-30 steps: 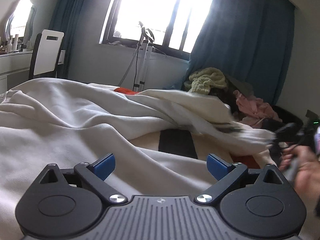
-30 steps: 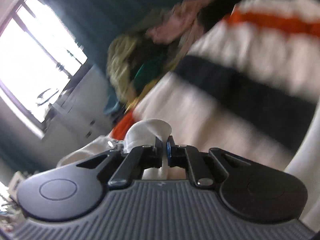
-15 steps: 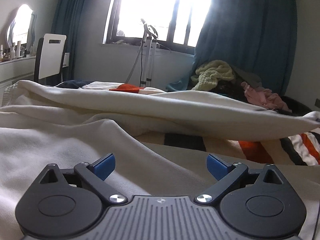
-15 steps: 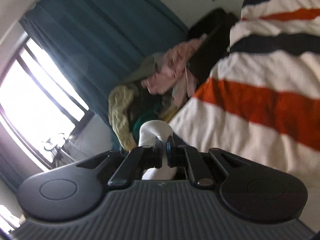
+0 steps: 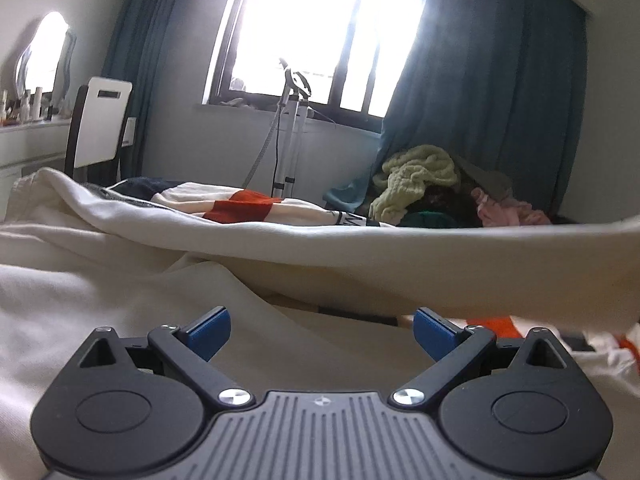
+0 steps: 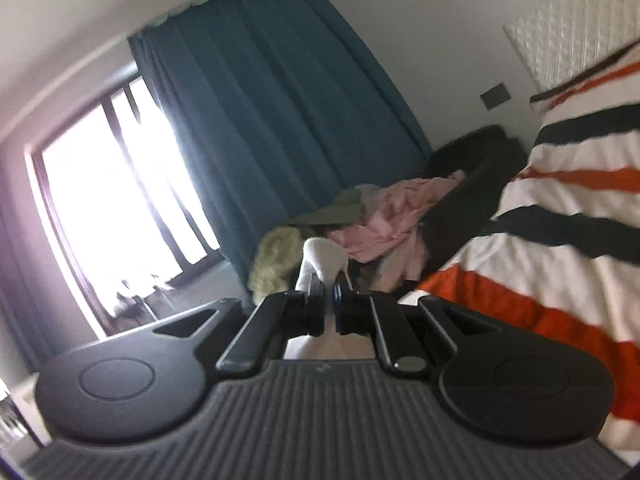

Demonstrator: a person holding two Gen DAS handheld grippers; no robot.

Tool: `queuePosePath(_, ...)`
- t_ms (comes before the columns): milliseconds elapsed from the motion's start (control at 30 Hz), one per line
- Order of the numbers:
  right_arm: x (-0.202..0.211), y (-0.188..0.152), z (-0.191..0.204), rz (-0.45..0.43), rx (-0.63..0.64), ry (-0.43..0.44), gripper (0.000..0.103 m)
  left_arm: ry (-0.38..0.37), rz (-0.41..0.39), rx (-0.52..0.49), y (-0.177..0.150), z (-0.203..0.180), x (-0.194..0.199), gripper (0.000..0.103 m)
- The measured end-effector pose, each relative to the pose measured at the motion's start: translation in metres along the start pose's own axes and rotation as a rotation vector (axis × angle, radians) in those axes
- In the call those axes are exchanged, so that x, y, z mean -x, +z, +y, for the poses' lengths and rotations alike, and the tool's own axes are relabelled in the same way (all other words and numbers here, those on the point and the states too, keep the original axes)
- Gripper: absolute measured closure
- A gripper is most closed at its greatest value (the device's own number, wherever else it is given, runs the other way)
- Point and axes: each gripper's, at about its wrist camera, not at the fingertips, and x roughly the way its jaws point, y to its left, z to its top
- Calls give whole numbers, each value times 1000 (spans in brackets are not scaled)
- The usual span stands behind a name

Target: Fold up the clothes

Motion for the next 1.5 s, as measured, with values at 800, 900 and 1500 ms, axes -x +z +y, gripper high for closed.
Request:
queuePosePath(800, -233, -34, 30, 318, -68, -314, 95, 66, -8, -51, 38, 24, -48, 5)
queuePosePath(900, -277, -62, 25, 359, -42, -360, 95, 83, 9, -87, 46, 30, -77, 6)
queuePosePath(1500, -178, -66, -30, 324, -259, -208, 33, 79, 128, -231, 39, 47, -134, 14)
